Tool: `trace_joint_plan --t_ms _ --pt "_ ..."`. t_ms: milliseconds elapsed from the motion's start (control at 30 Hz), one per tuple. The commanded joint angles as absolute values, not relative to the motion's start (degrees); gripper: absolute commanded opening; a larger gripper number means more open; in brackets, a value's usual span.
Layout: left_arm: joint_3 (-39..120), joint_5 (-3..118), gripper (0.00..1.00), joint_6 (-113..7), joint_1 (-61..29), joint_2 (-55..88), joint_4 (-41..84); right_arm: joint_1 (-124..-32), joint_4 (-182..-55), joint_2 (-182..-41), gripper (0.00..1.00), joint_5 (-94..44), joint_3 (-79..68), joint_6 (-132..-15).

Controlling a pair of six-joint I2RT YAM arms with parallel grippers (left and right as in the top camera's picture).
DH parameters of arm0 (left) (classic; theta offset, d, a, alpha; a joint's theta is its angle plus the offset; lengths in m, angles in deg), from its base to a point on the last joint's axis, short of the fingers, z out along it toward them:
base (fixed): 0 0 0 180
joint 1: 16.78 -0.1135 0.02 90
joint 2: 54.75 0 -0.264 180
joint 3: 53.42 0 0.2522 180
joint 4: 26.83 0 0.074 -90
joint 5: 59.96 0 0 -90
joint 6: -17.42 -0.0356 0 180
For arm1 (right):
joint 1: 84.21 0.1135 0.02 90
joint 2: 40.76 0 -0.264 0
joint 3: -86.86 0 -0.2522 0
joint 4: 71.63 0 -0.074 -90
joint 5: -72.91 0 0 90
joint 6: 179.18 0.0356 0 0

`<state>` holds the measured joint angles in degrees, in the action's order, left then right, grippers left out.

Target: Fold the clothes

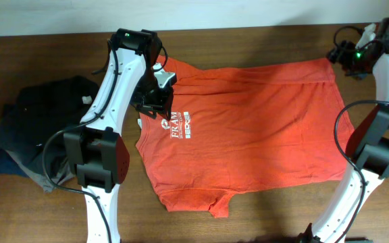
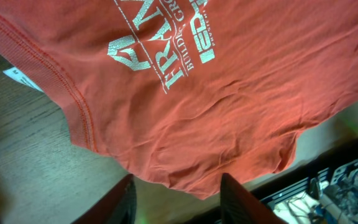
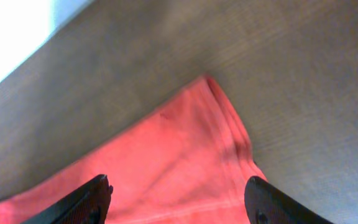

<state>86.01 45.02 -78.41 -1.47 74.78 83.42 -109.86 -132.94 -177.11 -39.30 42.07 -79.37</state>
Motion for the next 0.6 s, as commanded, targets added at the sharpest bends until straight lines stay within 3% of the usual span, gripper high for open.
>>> trace_joint_plan --t_ms 0,200,300,567 --pt "85.97 44.13 0.40 -78.28 -1.79 73.28 83.66 -113.86 -135.61 -174.47 0.71 -44.57 43.16 -80.44" --pt "86.03 41.24 0.41 -75.09 -3.94 64.58 83.66 -119.72 -143.30 -168.37 0.71 -54.82 43.16 -83.26" --pt "86.01 35.71 0.42 -68.53 -5.86 58.09 83.66 -121.66 -147.61 -163.45 0.72 -55.32 43.16 -84.64" --pt "85.09 36.74 0.45 -64.25 -8.85 43.79 83.64 -124.00 -156.28 -149.46 0.76 -54.78 43.16 -86.11"
